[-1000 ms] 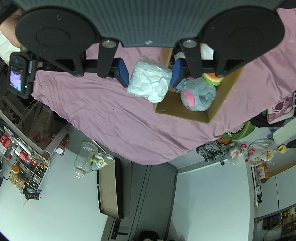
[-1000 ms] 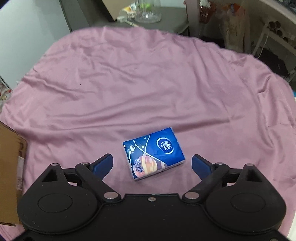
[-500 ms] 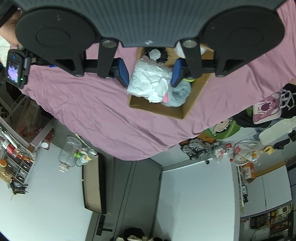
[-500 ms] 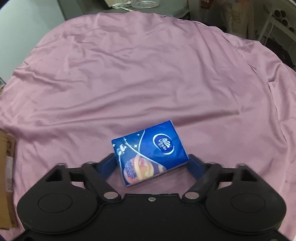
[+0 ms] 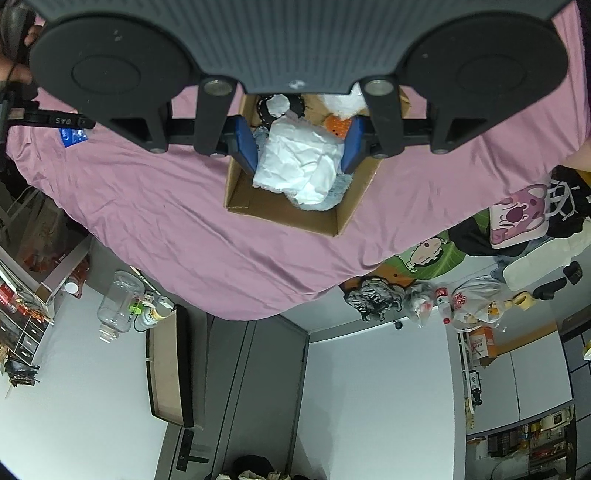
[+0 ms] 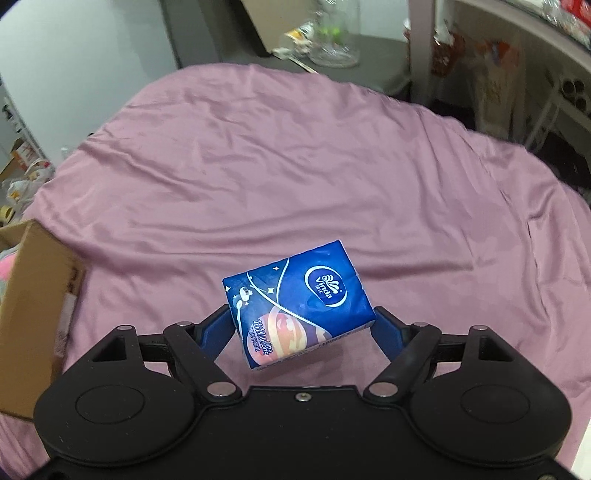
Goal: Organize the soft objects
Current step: 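Carry the tissue wad with the left gripper while the right carries the tissue pack to the box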
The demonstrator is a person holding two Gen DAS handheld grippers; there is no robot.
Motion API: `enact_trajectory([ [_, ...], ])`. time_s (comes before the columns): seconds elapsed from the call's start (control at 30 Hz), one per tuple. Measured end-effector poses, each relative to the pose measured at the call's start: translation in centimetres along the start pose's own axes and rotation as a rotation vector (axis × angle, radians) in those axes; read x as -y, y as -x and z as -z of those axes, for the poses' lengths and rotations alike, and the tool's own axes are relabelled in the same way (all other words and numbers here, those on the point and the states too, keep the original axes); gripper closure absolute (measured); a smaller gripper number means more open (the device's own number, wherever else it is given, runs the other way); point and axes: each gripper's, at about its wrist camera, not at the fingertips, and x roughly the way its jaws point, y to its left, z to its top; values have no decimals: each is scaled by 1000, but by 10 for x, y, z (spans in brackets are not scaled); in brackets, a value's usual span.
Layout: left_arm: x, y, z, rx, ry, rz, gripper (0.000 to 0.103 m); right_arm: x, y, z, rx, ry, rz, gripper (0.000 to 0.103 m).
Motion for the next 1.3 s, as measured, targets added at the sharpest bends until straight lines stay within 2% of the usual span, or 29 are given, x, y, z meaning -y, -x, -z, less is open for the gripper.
enact_trajectory([
  [0.5, -10, -28, 3, -50, -17, -45, 55, -40, 46, 1, 119, 148, -90, 25],
  [0.9, -14, -73, 16, -142, -24, -63, 55, -68, 60, 3, 148, 216, -176, 25],
  [1.3, -30, -101, 23, -168, 26, -34, 55, -108, 72, -1, 178, 258, -308, 25],
])
